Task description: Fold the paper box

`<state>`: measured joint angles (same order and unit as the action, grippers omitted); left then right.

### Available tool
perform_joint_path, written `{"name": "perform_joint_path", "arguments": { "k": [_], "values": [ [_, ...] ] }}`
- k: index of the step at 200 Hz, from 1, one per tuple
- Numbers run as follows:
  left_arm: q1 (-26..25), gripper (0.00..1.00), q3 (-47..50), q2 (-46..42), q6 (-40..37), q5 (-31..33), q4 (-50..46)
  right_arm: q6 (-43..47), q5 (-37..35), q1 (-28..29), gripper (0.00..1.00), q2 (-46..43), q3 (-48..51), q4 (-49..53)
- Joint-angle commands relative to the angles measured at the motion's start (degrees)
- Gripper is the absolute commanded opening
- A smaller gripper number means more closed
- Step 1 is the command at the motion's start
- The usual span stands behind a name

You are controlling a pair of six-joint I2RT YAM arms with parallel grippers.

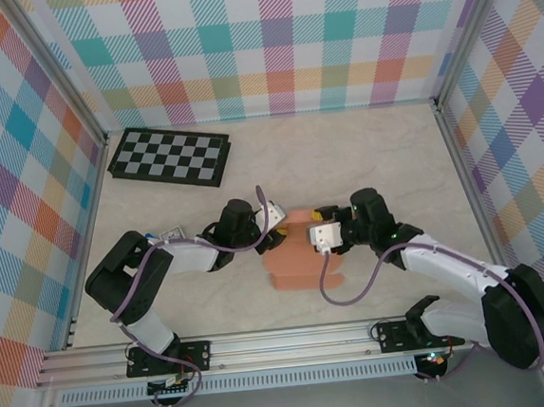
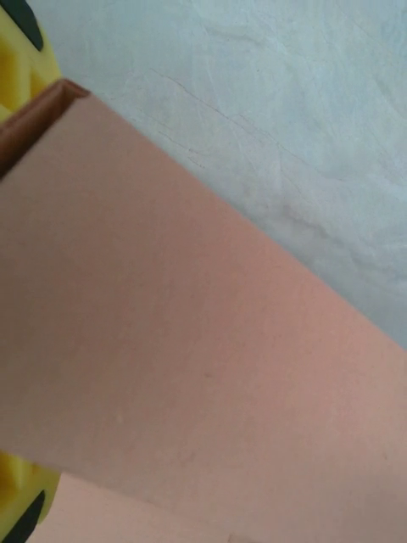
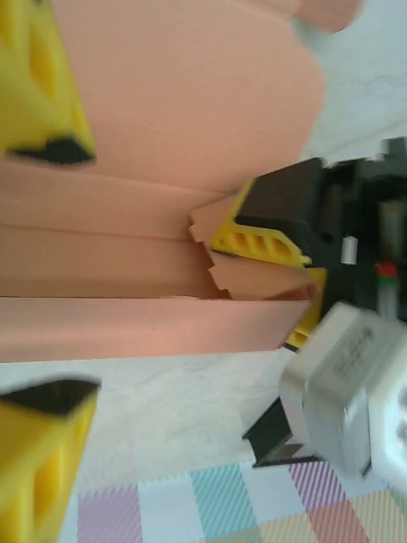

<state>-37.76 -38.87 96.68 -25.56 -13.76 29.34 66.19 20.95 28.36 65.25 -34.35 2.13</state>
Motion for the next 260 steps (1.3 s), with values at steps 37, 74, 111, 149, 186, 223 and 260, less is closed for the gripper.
{"name": "perform_joint_path", "arguments": {
  "k": [37, 74, 111, 149, 186, 223, 260],
  "values": [
    [-0.2, 0.44, 0.9, 2.2, 3.9, 3.0, 6.4, -20.6, 16.1, -5.0, 1.00, 2.4, -9.3, 17.1],
    [-0.2, 0.43, 0.3, 1.8, 2.5, 1.1, 4.6, -58.4, -14.4, -7.5, 1.00, -3.6, -12.4, 3.2],
    [-0.2, 0.41, -0.2, 1.8, 1.8, 0.2, 3.2, -49.9, -1.0, -10.9, 1.00, 9.9, -27.2, 23.9],
    [-0.2, 0.41, 0.1, 1.4, 1.3, 0.1, 3.3, -40.1, 6.0, -11.0, 0.95, 27.4, -39.0, 38.8],
    [-0.2, 0.41, 0.2, 1.1, 1.2, -0.4, 4.0, -37.3, 13.5, -10.1, 0.94, 37.6, -48.8, 48.0],
    [-0.2, 0.42, -1.0, 1.5, 0.3, -0.8, 3.2, -36.1, 15.6, -8.6, 0.94, 42.6, -52.9, 52.6],
    [-0.2, 0.42, -1.6, 2.0, 0.5, -1.1, 3.2, -34.8, 9.5, -6.4, 0.94, 45.0, -52.1, 53.2]
  ]
}}
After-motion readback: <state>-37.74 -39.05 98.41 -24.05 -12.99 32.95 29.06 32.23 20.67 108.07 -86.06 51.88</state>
